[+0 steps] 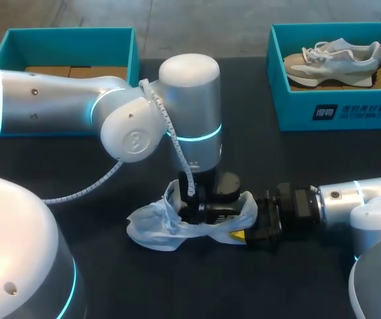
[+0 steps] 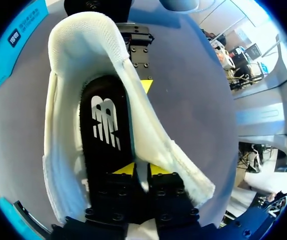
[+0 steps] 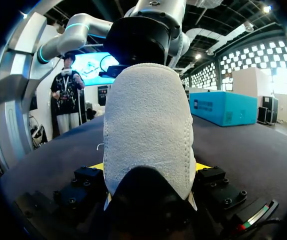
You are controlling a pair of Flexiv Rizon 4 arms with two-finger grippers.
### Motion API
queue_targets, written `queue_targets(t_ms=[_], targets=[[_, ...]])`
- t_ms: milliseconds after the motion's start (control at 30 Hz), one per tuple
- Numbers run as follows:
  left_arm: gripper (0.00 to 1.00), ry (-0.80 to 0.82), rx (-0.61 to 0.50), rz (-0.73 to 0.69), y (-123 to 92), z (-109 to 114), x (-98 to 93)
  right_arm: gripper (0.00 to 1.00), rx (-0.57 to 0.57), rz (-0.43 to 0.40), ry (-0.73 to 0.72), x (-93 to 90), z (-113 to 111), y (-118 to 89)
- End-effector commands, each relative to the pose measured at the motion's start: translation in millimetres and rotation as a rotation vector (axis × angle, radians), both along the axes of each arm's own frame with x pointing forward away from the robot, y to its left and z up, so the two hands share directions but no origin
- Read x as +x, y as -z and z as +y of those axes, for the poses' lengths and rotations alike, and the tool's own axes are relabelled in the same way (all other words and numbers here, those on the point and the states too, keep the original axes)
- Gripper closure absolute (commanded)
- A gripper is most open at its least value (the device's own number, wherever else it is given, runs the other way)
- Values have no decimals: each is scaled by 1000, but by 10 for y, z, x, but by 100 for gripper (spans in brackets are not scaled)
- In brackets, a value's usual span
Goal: Take the shoe out of the shoebox, open the shoe tongue, remove and reinsert the insole, then place the shoe into the shoebox
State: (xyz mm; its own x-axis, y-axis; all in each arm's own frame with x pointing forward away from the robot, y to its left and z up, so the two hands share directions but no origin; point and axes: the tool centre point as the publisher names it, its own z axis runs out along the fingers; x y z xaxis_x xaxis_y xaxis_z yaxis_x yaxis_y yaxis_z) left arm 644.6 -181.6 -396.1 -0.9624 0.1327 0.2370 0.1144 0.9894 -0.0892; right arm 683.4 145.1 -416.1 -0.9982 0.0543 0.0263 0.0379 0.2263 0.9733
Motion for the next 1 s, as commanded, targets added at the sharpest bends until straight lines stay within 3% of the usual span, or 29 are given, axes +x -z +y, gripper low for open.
queue_targets(t_ms=[33,367,1000], targets=[[71,-13,-17,-21,37,26,-48,100,-2,1,5,11,5,-14],[64,-45,-44,-154,61,-16,0,100,-2,1,5,11,5,-14],[62,-85,-50,-344,227,-109,281,100,-2,1,5,11,5,-14]])
